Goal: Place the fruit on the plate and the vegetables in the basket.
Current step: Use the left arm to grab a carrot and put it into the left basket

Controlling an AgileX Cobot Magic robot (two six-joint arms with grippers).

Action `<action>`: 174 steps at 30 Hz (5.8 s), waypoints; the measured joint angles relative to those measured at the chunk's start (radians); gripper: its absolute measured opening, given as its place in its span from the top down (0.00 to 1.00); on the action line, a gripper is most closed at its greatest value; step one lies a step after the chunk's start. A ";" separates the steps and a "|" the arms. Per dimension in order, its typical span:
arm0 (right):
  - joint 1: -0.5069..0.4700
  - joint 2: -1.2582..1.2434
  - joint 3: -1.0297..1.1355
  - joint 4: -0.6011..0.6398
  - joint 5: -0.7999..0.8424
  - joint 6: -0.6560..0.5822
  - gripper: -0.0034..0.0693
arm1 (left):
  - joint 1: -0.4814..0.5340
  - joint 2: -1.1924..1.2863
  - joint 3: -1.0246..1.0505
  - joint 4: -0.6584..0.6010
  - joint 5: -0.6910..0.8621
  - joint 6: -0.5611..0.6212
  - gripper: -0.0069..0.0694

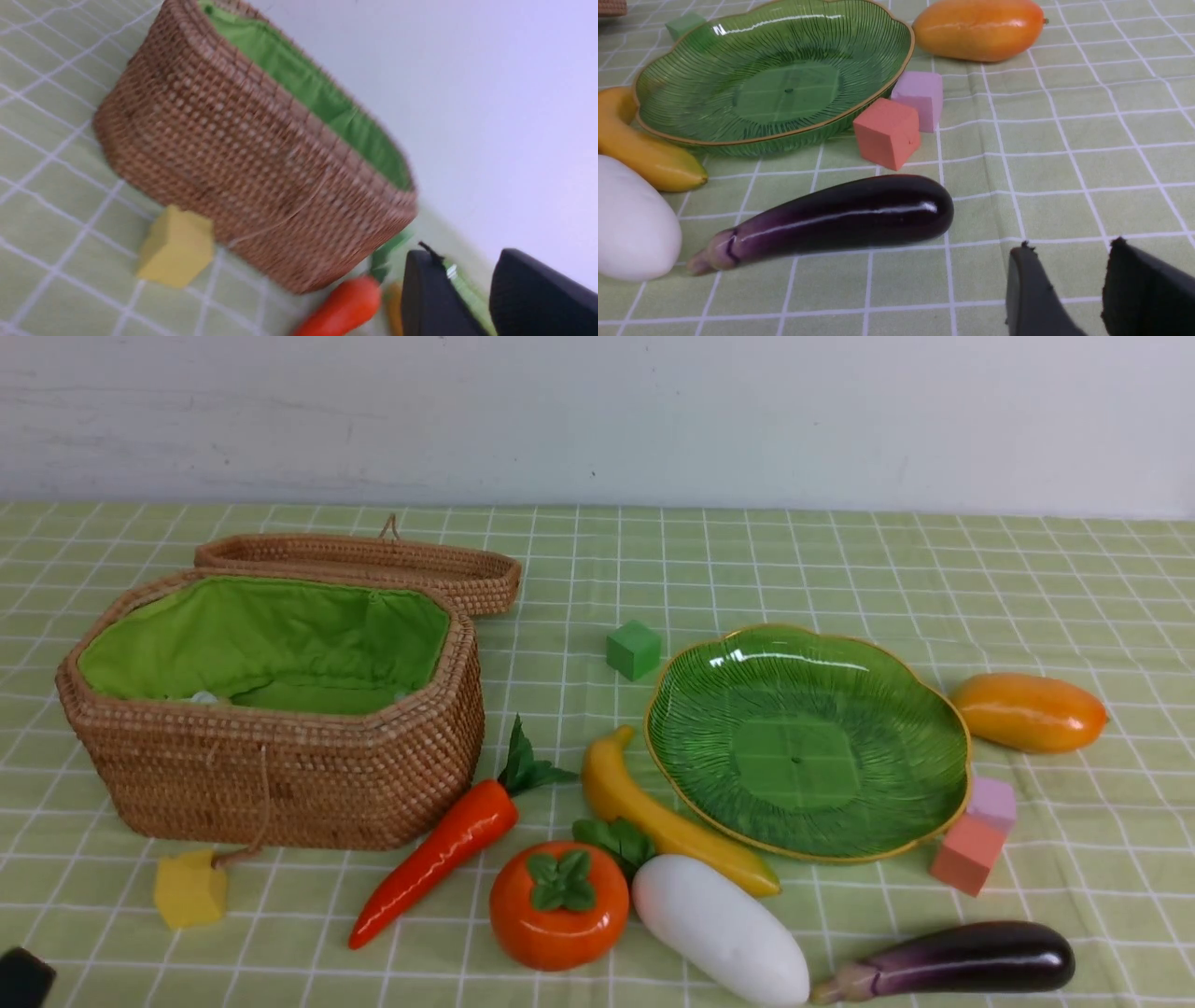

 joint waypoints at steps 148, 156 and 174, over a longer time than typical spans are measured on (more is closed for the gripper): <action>0.279 0.612 -0.975 0.592 0.727 -0.577 0.87 | -0.440 1.365 -0.813 0.346 0.306 0.606 0.60; 0.279 0.612 -0.975 0.591 0.647 -0.626 0.86 | -0.365 1.188 -0.939 0.622 0.387 0.710 0.60; 0.279 0.612 -0.976 0.543 0.399 -0.677 0.84 | -0.064 1.566 -1.172 0.770 0.426 1.249 0.60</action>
